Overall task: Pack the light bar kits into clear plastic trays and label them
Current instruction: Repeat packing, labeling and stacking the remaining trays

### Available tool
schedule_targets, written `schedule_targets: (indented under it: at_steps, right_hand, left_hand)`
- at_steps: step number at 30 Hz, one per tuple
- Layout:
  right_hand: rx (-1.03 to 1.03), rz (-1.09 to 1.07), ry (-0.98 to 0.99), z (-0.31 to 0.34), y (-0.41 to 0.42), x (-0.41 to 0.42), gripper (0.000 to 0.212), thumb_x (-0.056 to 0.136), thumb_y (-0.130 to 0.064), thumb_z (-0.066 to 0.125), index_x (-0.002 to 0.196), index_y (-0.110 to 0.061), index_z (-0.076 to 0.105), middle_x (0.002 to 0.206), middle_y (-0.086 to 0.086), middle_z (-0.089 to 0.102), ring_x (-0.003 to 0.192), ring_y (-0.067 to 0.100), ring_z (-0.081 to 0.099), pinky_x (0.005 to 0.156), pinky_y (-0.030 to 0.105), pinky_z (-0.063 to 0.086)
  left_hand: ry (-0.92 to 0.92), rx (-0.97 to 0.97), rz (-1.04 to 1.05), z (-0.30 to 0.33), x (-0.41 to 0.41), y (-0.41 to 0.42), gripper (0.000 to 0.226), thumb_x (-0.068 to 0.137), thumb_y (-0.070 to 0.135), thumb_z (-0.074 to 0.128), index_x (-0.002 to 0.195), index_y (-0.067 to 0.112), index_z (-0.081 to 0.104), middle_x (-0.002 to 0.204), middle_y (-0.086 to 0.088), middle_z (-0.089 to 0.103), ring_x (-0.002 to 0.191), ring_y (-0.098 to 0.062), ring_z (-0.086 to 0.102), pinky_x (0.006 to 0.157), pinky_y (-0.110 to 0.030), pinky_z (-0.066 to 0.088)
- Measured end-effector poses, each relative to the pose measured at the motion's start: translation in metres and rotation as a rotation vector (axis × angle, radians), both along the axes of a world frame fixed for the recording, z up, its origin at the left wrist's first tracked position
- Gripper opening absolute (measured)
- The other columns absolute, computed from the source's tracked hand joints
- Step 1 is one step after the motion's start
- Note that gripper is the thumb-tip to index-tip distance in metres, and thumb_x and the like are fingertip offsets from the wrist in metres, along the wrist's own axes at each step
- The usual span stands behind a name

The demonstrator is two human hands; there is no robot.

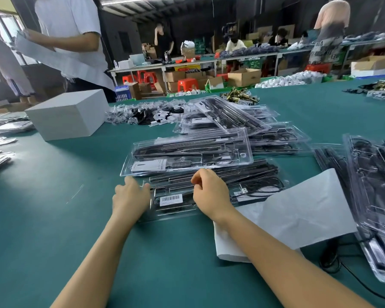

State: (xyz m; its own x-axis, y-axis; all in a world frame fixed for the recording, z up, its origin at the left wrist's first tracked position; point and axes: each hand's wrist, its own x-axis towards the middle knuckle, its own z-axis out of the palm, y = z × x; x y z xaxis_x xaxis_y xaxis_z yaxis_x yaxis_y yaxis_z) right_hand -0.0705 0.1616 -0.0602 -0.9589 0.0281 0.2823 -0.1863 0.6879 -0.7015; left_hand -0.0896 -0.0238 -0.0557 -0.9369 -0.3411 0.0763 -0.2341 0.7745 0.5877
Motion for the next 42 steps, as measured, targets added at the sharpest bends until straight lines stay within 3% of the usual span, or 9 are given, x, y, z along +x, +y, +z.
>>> schedule_targets:
  at_steps: [5, 14, 18, 23, 26, 30, 35, 39, 42]
  right_hand:
    - [-0.342, -0.03, -0.116, 0.009, 0.007, -0.004, 0.018, 0.088, -0.005, 0.05, 0.086, -0.021, 0.058, 0.083, -0.008, 0.06, 0.073, 0.007, 0.054, 0.06, 0.017, 0.042]
    - [-0.775, -0.046, -0.308, 0.03, 0.02, -0.004, 0.018, 0.087, -0.002, 0.051, 0.08, -0.015, 0.063, 0.076, 0.0, 0.063, 0.074, 0.012, 0.057, 0.079, 0.025, 0.043]
    - [-0.78, -0.042, -0.318, 0.037, 0.024, -0.003, 0.02, 0.089, -0.003, 0.05, 0.078, -0.015, 0.062, 0.078, 0.002, 0.064, 0.07, 0.01, 0.057, 0.083, 0.025, 0.041]
    - [-0.272, 0.198, -0.386, 0.062, 0.03, 0.007, 0.023, 0.092, -0.039, 0.059, 0.097, -0.016, 0.059, 0.093, -0.003, 0.063, 0.081, 0.008, 0.058, 0.065, 0.021, 0.04]
    - [0.219, 0.487, -0.36, 0.087, 0.042, 0.018, 0.061, 0.075, -0.064, 0.067, 0.121, -0.027, 0.055, 0.115, -0.009, 0.054, 0.106, 0.01, 0.055, 0.083, 0.026, 0.045]
    - [0.595, 0.546, -0.294, 0.103, 0.048, 0.033, 0.1, 0.062, -0.061, 0.078, 0.143, -0.044, 0.022, 0.143, -0.011, 0.032, 0.129, 0.017, 0.03, 0.106, 0.04, 0.034]
    - [0.695, 0.314, 0.064, 0.109, 0.037, 0.037, 0.04, 0.097, -0.032, 0.051, 0.136, -0.027, 0.041, 0.124, 0.004, 0.056, 0.111, 0.027, 0.055, 0.09, 0.043, 0.048]
    - [0.482, 0.212, 0.314, 0.126, 0.049, 0.039, 0.012, 0.102, -0.025, 0.041, 0.102, -0.02, 0.052, 0.073, -0.005, 0.053, 0.063, 0.017, 0.049, 0.06, 0.033, 0.042]
    - [0.252, 0.14, 0.475, 0.136, 0.062, 0.04, 0.012, 0.101, -0.022, 0.046, 0.095, -0.02, 0.056, 0.065, -0.009, 0.049, 0.055, 0.014, 0.048, 0.05, 0.025, 0.038]
  left_hand:
    - [0.024, 0.828, 0.086, 0.017, -0.003, -0.015, 0.015, 0.093, 0.008, 0.057, 0.08, 0.005, 0.049, 0.082, -0.019, 0.051, 0.057, -0.021, 0.042, 0.048, -0.025, 0.039]
    - [-0.191, 1.213, 0.107, 0.036, 0.003, -0.028, 0.02, 0.093, 0.006, 0.052, 0.113, 0.005, 0.053, 0.097, -0.02, 0.057, 0.081, -0.031, 0.061, 0.079, -0.039, 0.055]
    - [-0.221, 1.274, 0.083, 0.04, 0.006, -0.023, 0.031, 0.09, -0.006, 0.053, 0.118, -0.001, 0.044, 0.108, -0.028, 0.052, 0.078, -0.032, 0.062, 0.06, -0.036, 0.059]
    - [-0.315, 1.195, -0.043, 0.043, 0.012, -0.018, 0.013, 0.084, 0.007, 0.065, 0.094, 0.005, 0.056, 0.066, -0.015, 0.067, 0.043, -0.015, 0.057, 0.038, -0.016, 0.046]
    - [-0.292, 1.235, -0.16, 0.047, 0.014, -0.018, 0.027, 0.071, 0.018, 0.068, 0.095, 0.009, 0.058, 0.065, -0.01, 0.067, 0.039, -0.011, 0.055, 0.038, -0.016, 0.046]
    - [-0.193, 1.54, -0.255, 0.05, 0.015, -0.018, 0.02, 0.07, 0.023, 0.065, 0.082, 0.008, 0.069, 0.073, -0.008, 0.07, 0.054, -0.013, 0.066, 0.057, -0.019, 0.057]
    - [-0.088, 2.218, -0.523, 0.05, 0.017, -0.016, 0.037, 0.085, 0.028, 0.065, 0.108, -0.001, 0.062, 0.094, -0.014, 0.069, 0.074, -0.019, 0.071, 0.071, -0.023, 0.059]
    - [0.046, 1.895, -0.519, 0.048, 0.019, -0.001, 0.035, 0.086, 0.044, 0.058, 0.093, 0.01, 0.065, 0.09, -0.004, 0.068, 0.077, -0.015, 0.067, 0.072, -0.027, 0.058]
    - [0.021, 1.556, -0.527, 0.043, 0.025, 0.029, 0.028, 0.083, 0.04, 0.056, 0.082, 0.014, 0.067, 0.092, -0.005, 0.071, 0.087, -0.022, 0.068, 0.079, -0.032, 0.056]
